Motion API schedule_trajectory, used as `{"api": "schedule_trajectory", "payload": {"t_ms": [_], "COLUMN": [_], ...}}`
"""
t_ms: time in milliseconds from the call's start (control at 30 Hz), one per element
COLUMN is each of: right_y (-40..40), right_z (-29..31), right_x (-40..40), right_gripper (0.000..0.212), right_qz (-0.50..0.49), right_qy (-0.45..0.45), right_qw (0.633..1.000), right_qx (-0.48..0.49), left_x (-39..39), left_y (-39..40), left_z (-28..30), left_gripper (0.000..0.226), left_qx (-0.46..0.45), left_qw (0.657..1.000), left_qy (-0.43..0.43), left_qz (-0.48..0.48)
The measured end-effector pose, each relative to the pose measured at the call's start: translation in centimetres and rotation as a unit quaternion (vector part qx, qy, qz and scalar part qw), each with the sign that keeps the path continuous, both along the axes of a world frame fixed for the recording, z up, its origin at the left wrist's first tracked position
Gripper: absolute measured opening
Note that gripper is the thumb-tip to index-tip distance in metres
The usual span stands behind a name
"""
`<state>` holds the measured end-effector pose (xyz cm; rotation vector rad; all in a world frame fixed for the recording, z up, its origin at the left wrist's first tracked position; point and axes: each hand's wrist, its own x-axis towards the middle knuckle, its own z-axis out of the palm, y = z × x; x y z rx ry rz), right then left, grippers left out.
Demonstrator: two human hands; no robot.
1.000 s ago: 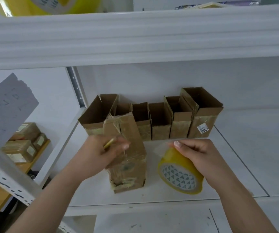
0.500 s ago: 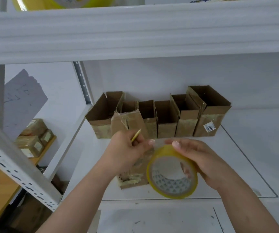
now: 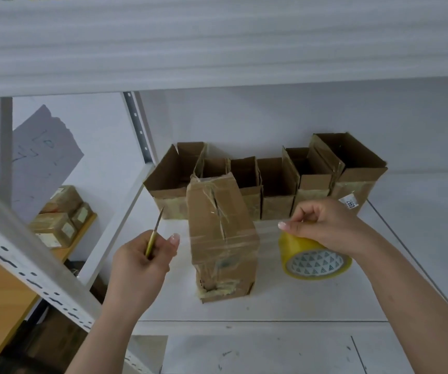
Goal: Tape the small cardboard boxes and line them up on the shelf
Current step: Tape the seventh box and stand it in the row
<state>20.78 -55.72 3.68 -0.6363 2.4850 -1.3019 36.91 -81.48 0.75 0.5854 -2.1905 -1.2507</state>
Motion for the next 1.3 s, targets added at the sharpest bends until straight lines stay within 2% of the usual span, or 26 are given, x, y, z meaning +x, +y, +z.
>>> {"api": "schedule_trajectory", "payload": {"t_ms": [233, 300, 467, 567, 667, 867, 1000, 1133, 1167, 1233, 1300], "right_y": [-1.4, -1.5, -2.3, -2.9, -3.0, -2.8, -2.6, -2.6, -2.6, -2.5, -2.5], "right_z": [-1.0, -1.7, -4.5, -5.6, -5.8, -5.9, -6.0, -5.7, -5.6, -5.5, -5.4], "right_x": [-1.5, -1.9, -1.6, -1.3, -1.3, -1.2, -1.3, -1.1, -1.1, -1.2, -1.2], "right_gripper": [0.055, 0.05, 0.045, 0.037, 0.032, 0.042, 0.046, 0.048, 0.046, 0.039, 0.029], "right_qz": [0.024, 0.024, 0.022, 0.025, 0.023, 0.012, 0.003, 0.01, 0.011, 0.011, 0.007], "right_qy": [0.016, 0.009, -0.067, -0.077, -0.083, -0.073, -0.07, -0.069, -0.069, -0.075, -0.08], "right_qw": [0.999, 0.999, 0.997, 0.996, 0.995, 0.996, 0.996, 0.997, 0.997, 0.997, 0.997], "right_qx": [0.026, 0.042, 0.012, -0.022, -0.04, -0.05, -0.046, -0.03, -0.025, -0.021, -0.011], "left_x": [0.2, 0.0, -0.4, -0.6, -1.0, -1.7, -1.4, -1.4, -1.6, -2.3, -3.9], "left_y": [-0.7, -0.8, 0.6, 2.0, 2.9, 4.3, 4.1, 1.7, 1.2, 1.1, 2.1], "left_z": [-1.8, -2.5, -5.3, -6.8, -7.5, -8.5, -9.2, -5.8, -4.2, -0.4, 2.7], "left_gripper": [0.039, 0.039, 0.04, 0.043, 0.048, 0.058, 0.065, 0.058, 0.052, 0.046, 0.05], "left_qx": [0.028, 0.048, 0.153, 0.245, 0.277, 0.244, 0.186, 0.14, 0.115, 0.057, 0.033], "left_qw": [1.0, 0.999, 0.987, 0.969, 0.96, 0.968, 0.98, 0.99, 0.992, 0.991, 0.975], "left_qy": [-0.002, -0.007, -0.033, -0.027, -0.028, -0.041, -0.068, 0.027, 0.058, 0.074, 0.013], "left_qz": [0.012, 0.008, -0.022, -0.037, -0.039, -0.044, -0.021, 0.02, 0.003, -0.098, -0.217]}}
